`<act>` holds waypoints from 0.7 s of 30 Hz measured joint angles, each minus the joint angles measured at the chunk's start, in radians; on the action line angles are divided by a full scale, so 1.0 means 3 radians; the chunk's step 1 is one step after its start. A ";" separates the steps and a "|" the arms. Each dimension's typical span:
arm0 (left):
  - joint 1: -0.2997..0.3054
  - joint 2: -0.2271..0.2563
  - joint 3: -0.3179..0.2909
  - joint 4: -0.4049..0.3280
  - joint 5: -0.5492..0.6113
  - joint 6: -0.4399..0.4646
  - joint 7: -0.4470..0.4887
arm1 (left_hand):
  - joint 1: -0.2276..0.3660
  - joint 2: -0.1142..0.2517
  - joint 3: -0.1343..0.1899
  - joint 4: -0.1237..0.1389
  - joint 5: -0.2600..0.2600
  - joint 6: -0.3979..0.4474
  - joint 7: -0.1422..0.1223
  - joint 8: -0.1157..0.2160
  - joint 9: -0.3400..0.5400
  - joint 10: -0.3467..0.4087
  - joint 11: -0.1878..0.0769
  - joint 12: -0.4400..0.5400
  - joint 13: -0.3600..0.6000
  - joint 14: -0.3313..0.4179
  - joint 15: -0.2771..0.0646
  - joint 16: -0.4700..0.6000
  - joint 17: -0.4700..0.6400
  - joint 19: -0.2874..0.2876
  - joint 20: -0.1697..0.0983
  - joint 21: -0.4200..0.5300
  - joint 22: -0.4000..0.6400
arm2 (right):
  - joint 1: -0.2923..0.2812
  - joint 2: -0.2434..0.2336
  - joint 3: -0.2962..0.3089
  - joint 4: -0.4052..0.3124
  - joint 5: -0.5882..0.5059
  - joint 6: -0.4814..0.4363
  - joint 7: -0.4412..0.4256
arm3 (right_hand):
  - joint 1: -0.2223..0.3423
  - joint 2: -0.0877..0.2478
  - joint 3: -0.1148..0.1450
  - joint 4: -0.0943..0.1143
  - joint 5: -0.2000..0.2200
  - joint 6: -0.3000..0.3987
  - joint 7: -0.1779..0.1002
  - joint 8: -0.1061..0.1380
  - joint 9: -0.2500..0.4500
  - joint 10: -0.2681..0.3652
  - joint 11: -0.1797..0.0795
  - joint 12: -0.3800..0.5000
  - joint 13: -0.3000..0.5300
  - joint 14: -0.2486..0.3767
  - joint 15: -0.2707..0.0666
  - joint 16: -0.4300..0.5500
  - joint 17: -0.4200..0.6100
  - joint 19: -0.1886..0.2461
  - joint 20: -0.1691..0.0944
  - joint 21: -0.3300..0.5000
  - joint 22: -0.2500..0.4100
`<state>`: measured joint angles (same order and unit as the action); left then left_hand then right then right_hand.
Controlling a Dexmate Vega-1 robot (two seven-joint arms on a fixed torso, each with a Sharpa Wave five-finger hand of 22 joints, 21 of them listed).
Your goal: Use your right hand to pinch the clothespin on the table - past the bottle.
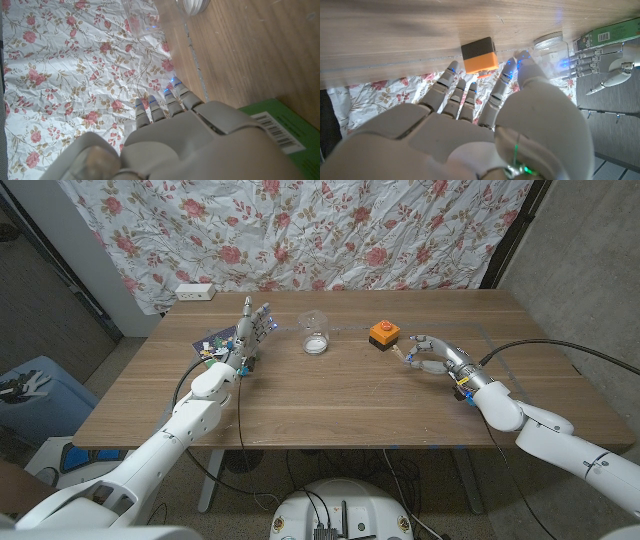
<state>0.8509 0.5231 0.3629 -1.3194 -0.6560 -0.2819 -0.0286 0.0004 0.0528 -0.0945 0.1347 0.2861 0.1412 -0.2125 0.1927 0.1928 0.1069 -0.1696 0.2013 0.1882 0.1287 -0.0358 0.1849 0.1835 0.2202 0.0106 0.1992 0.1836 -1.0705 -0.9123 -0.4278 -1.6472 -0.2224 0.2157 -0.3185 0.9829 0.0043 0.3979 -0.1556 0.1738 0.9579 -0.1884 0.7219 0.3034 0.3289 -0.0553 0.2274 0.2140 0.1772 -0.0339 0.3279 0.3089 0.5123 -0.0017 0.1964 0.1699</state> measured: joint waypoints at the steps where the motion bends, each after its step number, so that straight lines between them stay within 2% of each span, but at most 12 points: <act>1: 0.0000 0.0000 0.0000 0.0000 0.0000 0.0000 0.0000 | 0.0000 0.0000 0.0000 0.0000 0.0000 0.0000 0.0000 0.0000 0.0000 0.0000 0.0000 0.0000 0.0000 0.0000 0.0000 0.0000 0.0000 0.0000 0.0000 0.0000 0.0000 | 0.0001 0.0001 0.0000 0.0002 0.0000 0.0004 0.0000 | 0.0000 0.0000 0.0000 0.0000 0.0000 0.0000 0.0000 0.0000 0.0000 0.0000 0.0000 0.0000 0.0000 0.0000 0.0000 0.0000 0.0000 0.0000 0.0000 0.0000 0.0000; 7: -0.0001 0.0000 0.0000 0.0000 0.0000 0.0000 0.0000 | 0.0000 0.0000 0.0000 0.0000 0.0000 0.0000 0.0000 0.0000 0.0000 0.0000 0.0000 0.0000 0.0000 0.0000 0.0000 0.0000 0.0000 0.0000 0.0000 0.0000 0.0000 | 0.0004 0.0004 -0.0001 0.0010 0.0005 0.0023 0.0011 | 0.0000 0.0000 0.0000 0.0000 0.0000 -0.0072 -0.0072 -0.0077 -0.0009 -0.0001 0.0001 0.0000 0.0000 0.0000 0.0000 0.0000 0.0016 0.0000 0.0000 0.0000 0.0000; 21: -0.0001 0.0001 0.0000 0.0002 0.0000 0.0000 -0.0001 | 0.0000 0.0000 0.0000 0.0000 0.0000 0.0000 0.0000 0.0000 0.0000 0.0000 0.0000 0.0000 0.0000 0.0000 0.0000 0.0000 0.0000 0.0000 0.0000 0.0000 0.0000 | -0.0001 -0.0001 0.0005 0.0010 0.0046 0.0023 0.0060 | 0.0000 -0.0001 -0.0010 -0.0010 -0.0003 -0.0121 -0.0121 -0.0142 -0.0046 -0.0043 0.0042 -0.0023 0.0000 -0.0013 0.0013 0.0000 0.0032 0.0000 0.0000 0.0000 0.0000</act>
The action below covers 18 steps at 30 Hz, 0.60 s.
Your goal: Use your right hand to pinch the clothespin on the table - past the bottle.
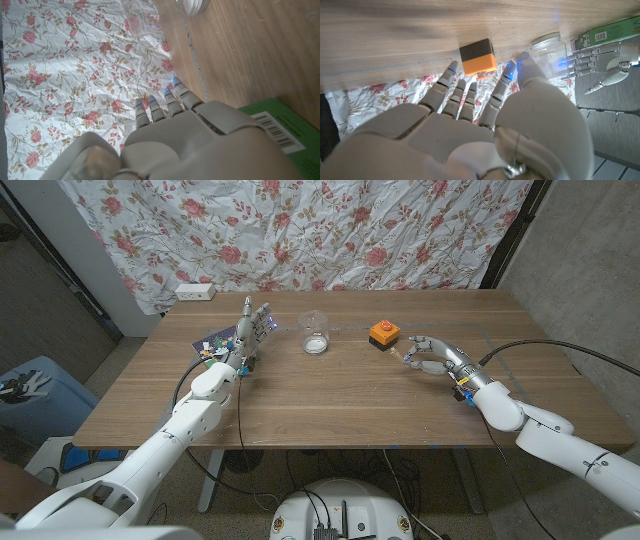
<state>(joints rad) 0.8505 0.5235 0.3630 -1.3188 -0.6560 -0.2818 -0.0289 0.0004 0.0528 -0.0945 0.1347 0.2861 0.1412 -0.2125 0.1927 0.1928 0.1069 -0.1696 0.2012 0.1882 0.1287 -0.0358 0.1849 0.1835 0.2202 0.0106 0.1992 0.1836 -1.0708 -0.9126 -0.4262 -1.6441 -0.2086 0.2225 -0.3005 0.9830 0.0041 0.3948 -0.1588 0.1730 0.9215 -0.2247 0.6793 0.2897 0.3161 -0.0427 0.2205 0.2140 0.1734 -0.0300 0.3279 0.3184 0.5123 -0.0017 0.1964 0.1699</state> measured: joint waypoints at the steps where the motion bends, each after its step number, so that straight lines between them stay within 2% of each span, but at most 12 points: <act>1: 0.0000 0.0000 0.0000 0.0000 0.0000 0.0000 0.0000 | 0.0000 0.0000 0.0000 0.0000 0.0000 0.0000 0.0000 0.0000 0.0000 0.0000 0.0000 0.0000 0.0000 0.0000 0.0000 0.0000 0.0000 0.0000 0.0000 0.0000 0.0000 | 0.0000 0.0000 0.0000 0.0000 0.0003 0.0000 0.0004 | 0.0000 0.0000 0.0000 0.0000 0.0000 -0.0007 -0.0003 0.0000 0.0000 0.0000 0.0000 0.0000 0.0000 0.0000 0.0000 0.0000 0.0000 0.0000 0.0000 0.0000 0.0000; 5: 0.0000 0.0000 0.0000 0.0001 0.0000 0.0000 -0.0001 | 0.0000 0.0000 0.0000 0.0000 0.0000 0.0000 0.0000 0.0000 0.0000 0.0000 0.0000 0.0000 0.0000 0.0000 0.0000 0.0000 0.0000 0.0000 0.0000 0.0000 0.0000 | -0.0005 -0.0009 0.0006 -0.0001 0.0013 -0.0002 0.0014 | 0.0000 0.0000 -0.0014 0.0014 0.0000 -0.0032 0.0022 -0.0001 -0.0007 -0.0012 0.0012 0.0000 0.0000 -0.0018 0.0018 0.0000 0.0015 -0.0013 0.0013 0.0000 0.0000; 15: 0.0000 0.0000 0.0000 0.0001 -0.0001 0.0000 -0.0002 | 0.0000 0.0000 0.0000 0.0000 0.0000 0.0000 0.0000 0.0000 0.0000 0.0000 0.0000 0.0000 0.0000 0.0000 0.0000 0.0000 0.0000 0.0000 0.0000 0.0000 0.0000 | -0.0019 -0.0035 0.0018 -0.0010 0.0035 -0.0009 0.0042 | -0.0003 0.0001 -0.0028 0.0028 0.0000 -0.0080 0.0011 -0.0026 -0.0010 -0.0036 0.0036 -0.0014 0.0000 -0.0042 0.0042 0.0000 0.0015 -0.0012 0.0012 0.0000 0.0000; 18: 0.0000 0.0000 0.0000 0.0001 -0.0001 0.0000 -0.0002 | 0.0000 0.0000 0.0000 0.0000 0.0000 0.0000 0.0000 0.0000 0.0000 0.0000 0.0000 0.0000 0.0000 0.0000 0.0000 0.0000 0.0000 0.0000 0.0000 0.0000 0.0000 | -0.0019 -0.0042 0.0018 -0.0010 0.0035 -0.0009 0.0042 | -0.0062 -0.0009 -0.0038 0.0018 0.0000 -0.0109 0.0016 -0.0047 -0.0012 -0.0036 0.0036 -0.0026 0.0000 -0.0042 0.0042 0.0000 0.0015 -0.0012 0.0012 0.0000 0.0000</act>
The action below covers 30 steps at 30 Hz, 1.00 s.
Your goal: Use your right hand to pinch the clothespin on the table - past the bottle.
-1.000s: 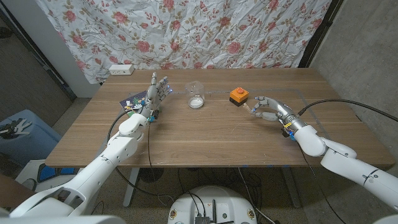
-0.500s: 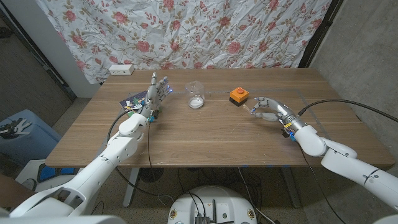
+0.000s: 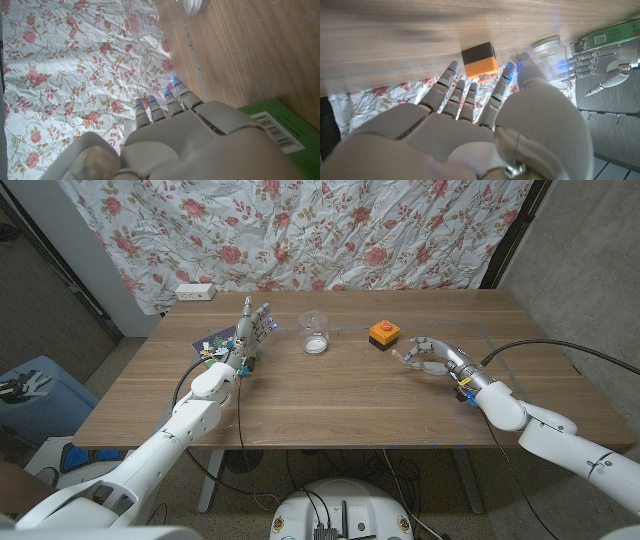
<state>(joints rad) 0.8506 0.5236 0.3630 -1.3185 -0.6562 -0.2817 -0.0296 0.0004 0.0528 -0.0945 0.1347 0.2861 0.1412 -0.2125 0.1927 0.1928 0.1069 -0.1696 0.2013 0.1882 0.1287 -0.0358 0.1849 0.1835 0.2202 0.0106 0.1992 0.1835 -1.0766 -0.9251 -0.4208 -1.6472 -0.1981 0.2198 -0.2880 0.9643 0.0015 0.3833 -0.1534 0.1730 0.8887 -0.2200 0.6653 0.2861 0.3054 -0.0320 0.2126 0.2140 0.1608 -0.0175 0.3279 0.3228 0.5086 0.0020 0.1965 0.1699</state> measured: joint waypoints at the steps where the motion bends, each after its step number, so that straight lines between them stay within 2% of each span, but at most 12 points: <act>1: 0.0000 0.0000 0.0000 0.0000 0.0000 0.0000 0.0000 | 0.0000 0.0000 0.0000 0.0000 0.0000 0.0000 0.0000 0.0000 0.0000 0.0000 0.0000 0.0000 0.0000 0.0000 0.0000 0.0000 0.0000 0.0000 0.0000 0.0000 0.0000 | 0.0000 -0.0003 0.0000 0.0000 0.0000 0.0000 0.0000 | 0.0000 0.0000 -0.0001 -0.0001 0.0000 0.0000 0.0000 0.0000 0.0000 0.0000 0.0000 0.0000 0.0000 0.0000 0.0000 0.0000 0.0000 0.0000 0.0000 0.0000 0.0000; 4: 0.0000 0.0000 0.0000 0.0000 0.0000 0.0000 0.0000 | 0.0000 0.0000 0.0000 0.0000 0.0000 0.0000 0.0000 0.0000 0.0000 0.0000 0.0000 0.0000 0.0000 0.0000 0.0000 0.0000 0.0000 0.0000 0.0000 0.0000 0.0000 | 0.0002 -0.0009 0.0000 0.0001 0.0000 0.0000 0.0000 | 0.0000 0.0000 -0.0014 0.0006 0.0000 0.0000 0.0000 -0.0001 -0.0004 -0.0019 0.0019 0.0000 0.0000 0.0000 0.0000 0.0000 0.0000 -0.0001 0.0001 0.0000 0.0000; 5: 0.0000 -0.0001 0.0000 0.0000 0.0000 0.0000 0.0000 | 0.0000 0.0000 0.0000 0.0000 0.0000 0.0000 0.0000 0.0000 0.0000 0.0000 0.0000 0.0000 0.0000 0.0000 0.0000 0.0000 0.0000 0.0000 0.0000 0.0000 0.0000 | 0.0003 -0.0011 0.0000 0.0002 0.0009 0.0015 0.0042 | 0.0000 0.0000 -0.0018 0.0010 0.0000 0.0000 0.0000 -0.0001 -0.0004 -0.0020 0.0017 0.0000 0.0000 0.0000 0.0000 0.0000 0.0000 -0.0019 0.0019 0.0000 0.0000; 30: -0.0001 -0.0004 0.0000 0.0004 0.0000 0.0000 -0.0002 | 0.0000 0.0000 0.0000 0.0000 0.0000 0.0000 0.0000 0.0000 0.0000 0.0000 0.0000 0.0000 0.0000 0.0000 0.0000 0.0000 0.0000 0.0000 0.0000 0.0000 0.0000 | 0.0063 -0.0056 -0.0016 0.0002 -0.0033 0.0052 0.0130 | -0.0023 0.0023 -0.0027 0.0000 0.0000 -0.0059 -0.0023 -0.0032 -0.0001 -0.0031 0.0005 0.0000 0.0000 -0.0018 0.0018 0.0000 -0.0001 -0.0017 0.0017 0.0000 0.0000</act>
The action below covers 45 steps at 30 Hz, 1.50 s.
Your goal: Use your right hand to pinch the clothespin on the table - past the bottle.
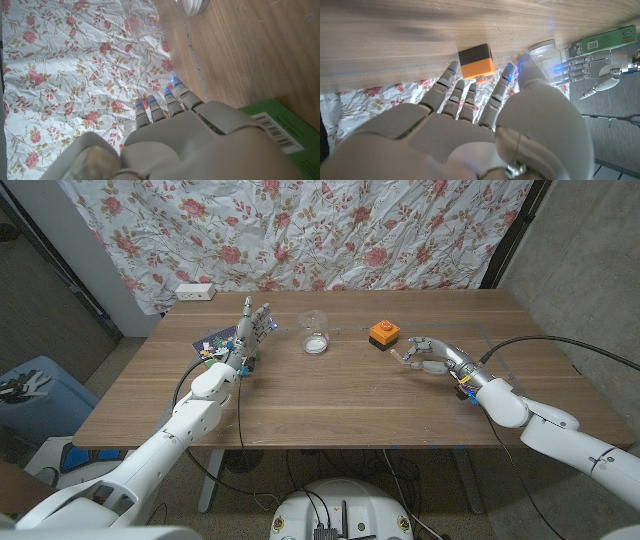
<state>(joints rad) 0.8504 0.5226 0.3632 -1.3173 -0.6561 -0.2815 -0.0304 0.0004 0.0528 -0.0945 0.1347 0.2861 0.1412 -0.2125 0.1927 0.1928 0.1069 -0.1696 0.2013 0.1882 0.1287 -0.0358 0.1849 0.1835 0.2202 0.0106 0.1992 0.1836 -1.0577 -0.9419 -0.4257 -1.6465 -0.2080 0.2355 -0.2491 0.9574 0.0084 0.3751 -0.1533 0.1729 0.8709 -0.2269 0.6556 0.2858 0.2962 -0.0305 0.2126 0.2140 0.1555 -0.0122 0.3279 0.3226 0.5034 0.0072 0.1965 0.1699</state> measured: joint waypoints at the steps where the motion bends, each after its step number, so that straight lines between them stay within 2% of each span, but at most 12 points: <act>1: 0.0000 0.0000 0.0000 0.0000 0.0000 0.0000 0.0000 | 0.0000 0.0000 0.0000 0.0000 0.0000 0.0000 0.0000 0.0000 0.0000 0.0000 0.0000 0.0000 0.0000 0.0000 0.0000 0.0000 0.0000 0.0000 0.0000 0.0000 0.0000 | 0.0001 -0.0002 0.0000 0.0000 -0.0002 0.0001 0.0000 | 0.0000 0.0000 0.0000 0.0000 0.0000 0.0000 0.0000 -0.0001 0.0000 0.0000 0.0000 0.0000 0.0000 0.0000 0.0000 0.0000 0.0000 0.0000 0.0000 0.0000 0.0000; 30: 0.0000 0.0002 0.0000 -0.0001 0.0000 0.0000 0.0000 | 0.0000 0.0000 0.0000 0.0000 0.0000 0.0000 0.0000 0.0000 0.0000 0.0000 0.0000 0.0000 0.0000 0.0000 0.0000 0.0000 0.0000 0.0000 0.0000 0.0000 0.0000 | 0.0147 -0.0168 -0.0068 0.0001 -0.0525 -0.0012 -0.0076 | 0.0001 -0.0001 -0.0011 -0.0001 0.0000 0.0000 0.0000 -0.0021 -0.0017 0.0000 0.0000 0.0000 0.0000 0.0013 -0.0013 0.0000 0.0017 0.0000 0.0000 0.0000 0.0000; 43: 0.0000 0.0002 0.0000 -0.0002 0.0000 0.0000 0.0000 | 0.0000 0.0000 0.0000 0.0000 0.0000 0.0000 0.0000 0.0000 0.0000 0.0000 0.0000 0.0000 0.0000 0.0000 0.0000 0.0000 0.0000 0.0000 0.0000 0.0000 0.0000 | 0.0299 -0.0253 -0.0167 0.0021 -0.0892 -0.0029 -0.0123 | 0.0002 -0.0002 -0.0028 0.0000 0.0000 0.0000 0.0000 -0.0025 -0.0015 0.0000 0.0000 0.0000 0.0000 0.0013 -0.0013 0.0000 0.0016 0.0000 0.0000 0.0000 0.0000; 45: 0.0000 0.0000 0.0000 -0.0002 0.0000 -0.0001 0.0000 | 0.0000 0.0000 0.0000 0.0000 0.0000 0.0000 0.0000 0.0000 0.0000 0.0000 0.0000 0.0000 0.0000 0.0000 0.0000 0.0000 0.0000 0.0000 0.0000 0.0000 0.0000 | 0.0335 -0.0267 -0.0194 0.0030 -0.1061 -0.0028 -0.0138 | 0.0002 -0.0002 -0.0028 0.0000 0.0000 0.0000 0.0000 -0.0025 -0.0016 0.0000 0.0000 0.0000 0.0000 0.0025 -0.0025 0.0000 0.0016 0.0000 0.0000 0.0000 0.0000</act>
<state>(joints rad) 0.8505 0.5226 0.3631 -1.3179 -0.6562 -0.2818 -0.0305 0.0004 0.0528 -0.0945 0.1347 0.2861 0.1412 -0.2125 0.1927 0.1928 0.1069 -0.1696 0.2013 0.1882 0.1287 -0.0358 0.1849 0.1835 0.2202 0.0106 0.1992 0.1836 -0.9572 -1.0219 -0.4840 -1.6376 -0.5262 0.2271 -0.2905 0.9579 0.0080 0.3669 -0.1532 0.1729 0.8709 -0.2269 0.6481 0.2812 0.2963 -0.0304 0.2127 0.2140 0.1631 -0.0198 0.3279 0.3275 0.5035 0.0072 0.1965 0.1699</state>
